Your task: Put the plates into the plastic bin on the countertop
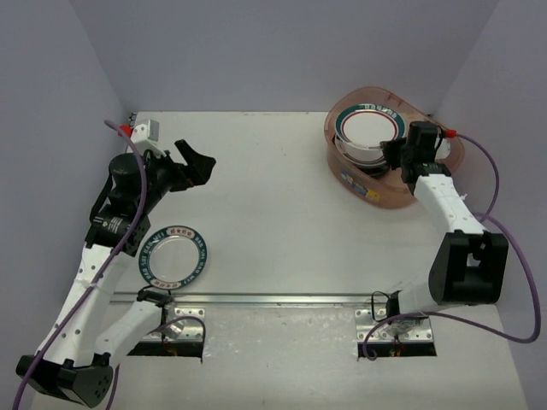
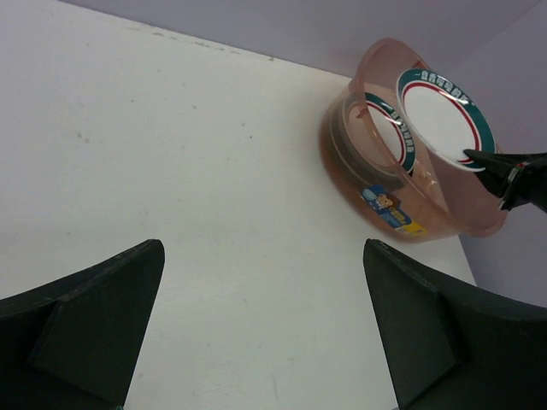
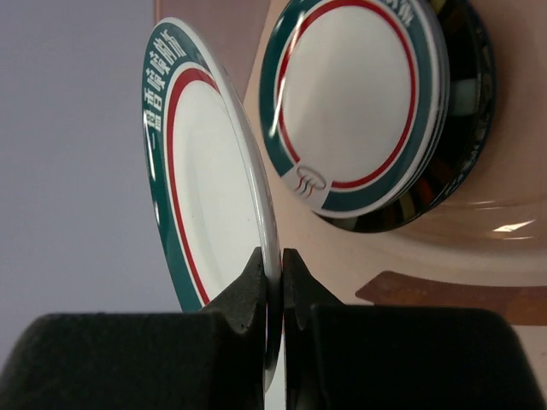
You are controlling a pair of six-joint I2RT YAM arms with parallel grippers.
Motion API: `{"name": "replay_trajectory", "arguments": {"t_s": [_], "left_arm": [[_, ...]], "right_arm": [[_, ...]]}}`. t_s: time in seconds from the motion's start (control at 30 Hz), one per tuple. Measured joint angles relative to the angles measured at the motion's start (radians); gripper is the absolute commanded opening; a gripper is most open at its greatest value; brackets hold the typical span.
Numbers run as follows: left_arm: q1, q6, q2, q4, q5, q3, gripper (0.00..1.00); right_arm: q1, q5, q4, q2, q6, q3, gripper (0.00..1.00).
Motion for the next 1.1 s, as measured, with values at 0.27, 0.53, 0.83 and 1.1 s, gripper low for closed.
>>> {"name": "replay_trajectory", "arguments": {"t_s": [0.27, 0.53, 0.83, 1.1], "left_arm": [[0.000, 0.060, -0.017, -0.063, -0.034, -0.187, 1.00], [0.000, 0.072, -0.016, -0.099, -0.034, -0.242, 1.00], [0.000, 0.079, -0.020, -0.099, -0.040, -0.241, 1.00], [0.000, 0.081, -0.016, -0.147, -0.143, -0.215, 1.00]], "right_arm": [[-0.001, 0.151, -0.080, 0.177, 0.161, 0.093, 0.01], [0.000, 0.170, -0.160, 0.309, 0.162, 0.241, 0.89], [0.000, 0.125, -0.523, 0.540, 0.153, 0.627, 0.99], [0.003, 0.019, -0.873, 0.610, 0.145, 0.849, 0.99]]}}
